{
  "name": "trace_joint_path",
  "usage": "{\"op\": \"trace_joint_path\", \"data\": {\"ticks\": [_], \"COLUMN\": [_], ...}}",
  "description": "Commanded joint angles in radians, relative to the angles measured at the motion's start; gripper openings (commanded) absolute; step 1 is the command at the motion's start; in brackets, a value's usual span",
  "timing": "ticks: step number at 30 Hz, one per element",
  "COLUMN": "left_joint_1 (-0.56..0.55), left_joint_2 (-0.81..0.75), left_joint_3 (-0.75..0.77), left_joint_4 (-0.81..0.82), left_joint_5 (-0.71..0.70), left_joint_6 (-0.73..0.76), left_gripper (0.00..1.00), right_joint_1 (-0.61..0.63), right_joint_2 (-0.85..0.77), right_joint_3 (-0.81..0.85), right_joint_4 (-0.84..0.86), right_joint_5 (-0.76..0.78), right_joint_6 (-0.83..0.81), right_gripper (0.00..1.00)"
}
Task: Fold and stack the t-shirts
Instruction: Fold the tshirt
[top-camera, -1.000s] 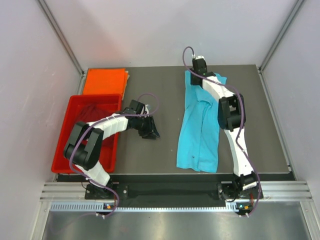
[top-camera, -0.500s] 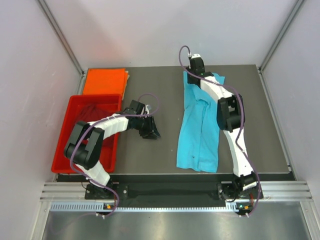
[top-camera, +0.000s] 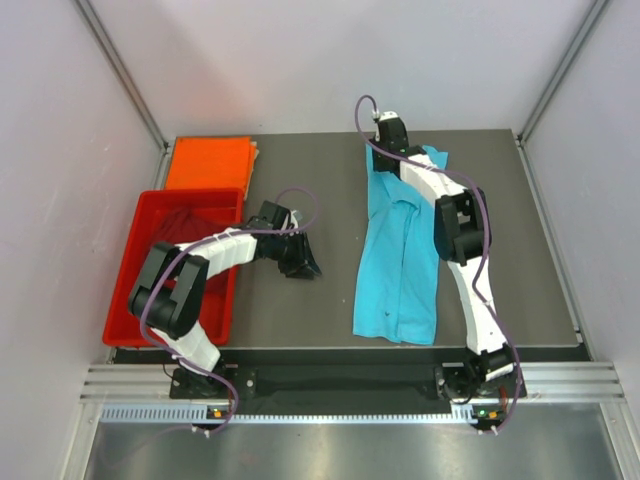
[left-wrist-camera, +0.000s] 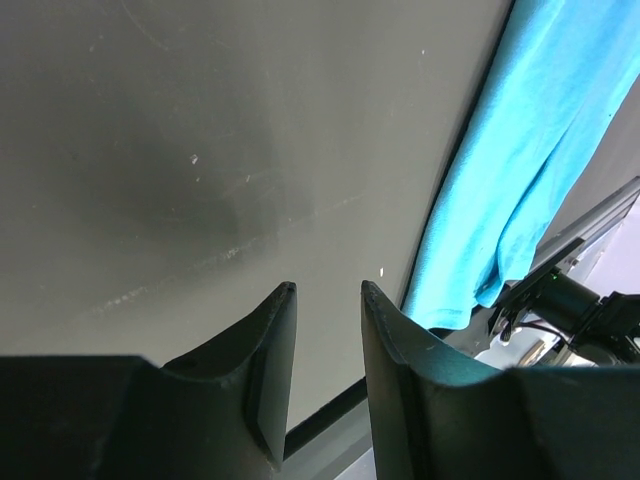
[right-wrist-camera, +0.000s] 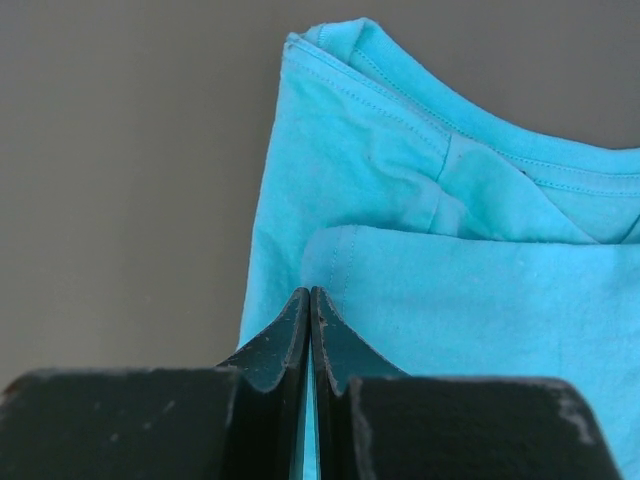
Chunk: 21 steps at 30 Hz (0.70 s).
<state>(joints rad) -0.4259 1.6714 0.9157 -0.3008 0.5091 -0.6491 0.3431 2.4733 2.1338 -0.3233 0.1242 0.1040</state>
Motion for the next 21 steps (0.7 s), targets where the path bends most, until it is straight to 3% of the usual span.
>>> {"op": "trace_joint_path", "data": {"ticks": [1,21], "left_joint_1": [0.004,0.003], "left_joint_2": [-0.016,-0.009], "left_joint_3": [-0.017,-0.026], "left_joint_4": [0.052,0.071], "left_joint_5": [0.016,0.025], "left_joint_6": [-0.006,-0.038], "left_gripper": [0.37,0.36], "right_joint_1": [0.019,0.017], "right_joint_2": [-0.054,0.013], "right_joint_3": [0.005,0.02], "right_joint_4": [0.024,0.009], "right_joint_5": [-0.05,-0.118], "right_joint_6": [-0.013,-0.007], "right_gripper": [0.0,0.0]}}
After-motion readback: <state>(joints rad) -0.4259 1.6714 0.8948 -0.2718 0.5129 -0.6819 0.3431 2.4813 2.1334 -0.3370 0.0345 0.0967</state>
